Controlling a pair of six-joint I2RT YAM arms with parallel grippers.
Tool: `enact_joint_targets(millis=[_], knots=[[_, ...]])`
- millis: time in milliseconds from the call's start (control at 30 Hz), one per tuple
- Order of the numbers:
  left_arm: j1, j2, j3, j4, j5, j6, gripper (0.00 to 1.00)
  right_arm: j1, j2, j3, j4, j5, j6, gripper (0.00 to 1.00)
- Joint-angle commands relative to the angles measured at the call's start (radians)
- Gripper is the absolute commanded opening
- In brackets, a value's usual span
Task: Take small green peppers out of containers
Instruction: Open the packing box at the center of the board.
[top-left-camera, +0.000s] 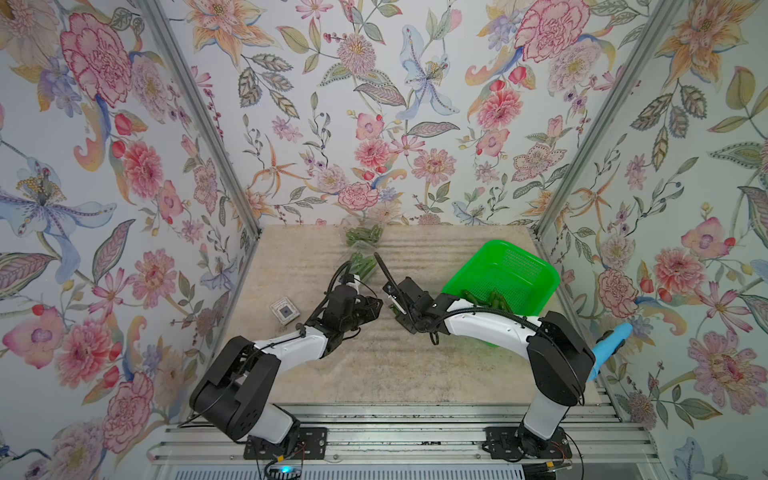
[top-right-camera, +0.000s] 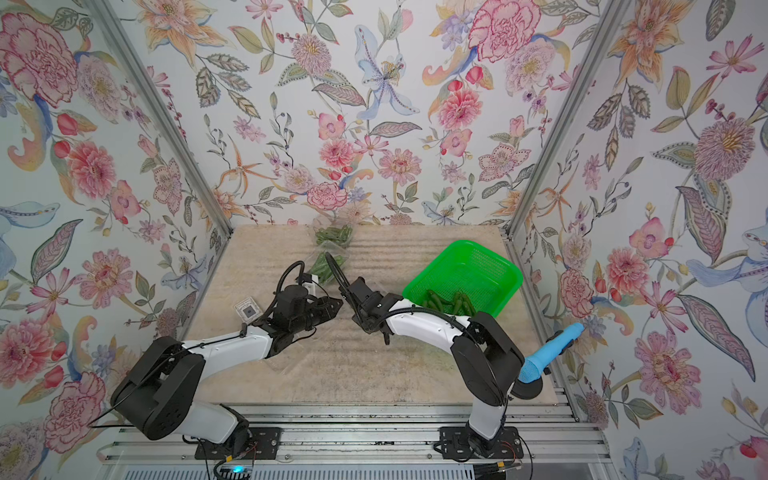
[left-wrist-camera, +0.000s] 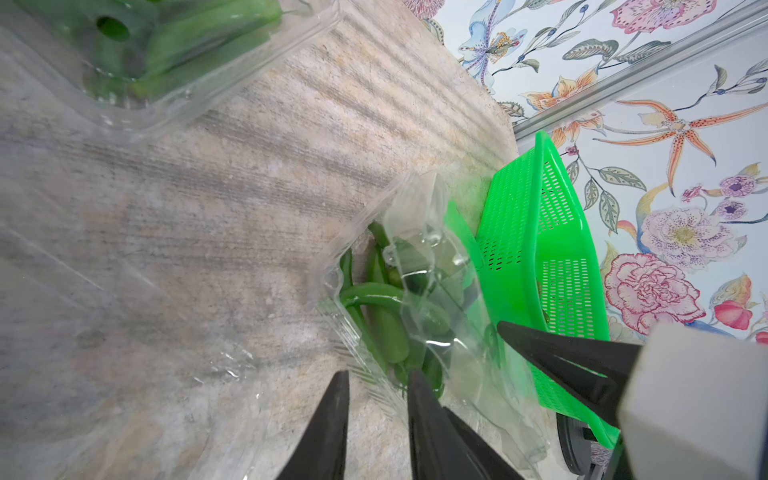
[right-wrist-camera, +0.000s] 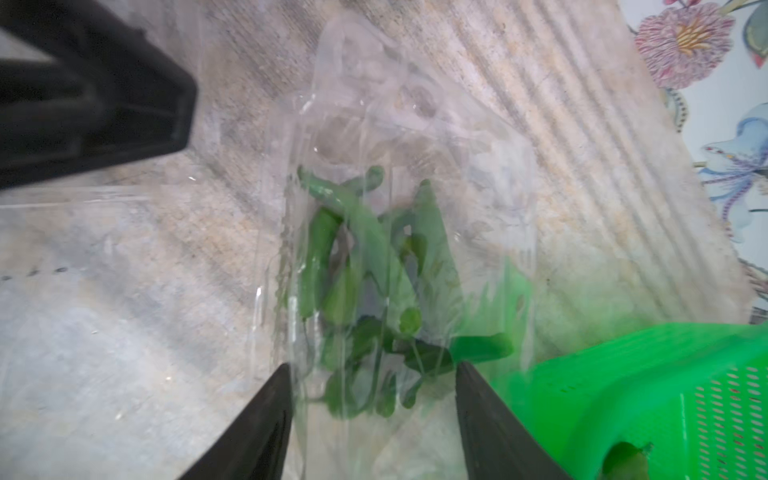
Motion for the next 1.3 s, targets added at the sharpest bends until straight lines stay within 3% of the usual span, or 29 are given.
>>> enact_joint_targets(millis=[0,433,733,1100,1133,1200,1267], knots=[[0.011,-0.012,-0.022,0.023,-0.019,-0.022,0.28,-0.003,0.018,0.042,-0.004,0.091,-0.040,0.59],[0.013,-0.042,-0.045,0.017,-0.028,-0.019,0.28,-0.035,0.067,0.137,-0.002,0.044,-0.004,0.27],[0.024,-0.102,-0.046,-0.018,-0.065,-0.021,0.30,-0.057,0.074,0.231,-0.074,-0.091,0.137,0.22],[0.054,-0.093,-0.027,-0.043,-0.064,-0.004,0.31,-0.067,0.105,0.301,-0.151,-0.225,0.324,0.25],[0.056,-0.088,-0.028,-0.044,-0.063,-0.003,0.31,-0.069,0.106,0.298,-0.151,-0.226,0.324,0.28],[0.057,-0.079,-0.028,-0.045,-0.061,-0.003,0.31,-0.086,0.099,0.287,-0.151,-0.219,0.331,0.45],[0.058,-0.074,-0.030,-0.044,-0.059,-0.001,0.32,-0.110,0.087,0.275,-0.150,-0.226,0.320,0.47]])
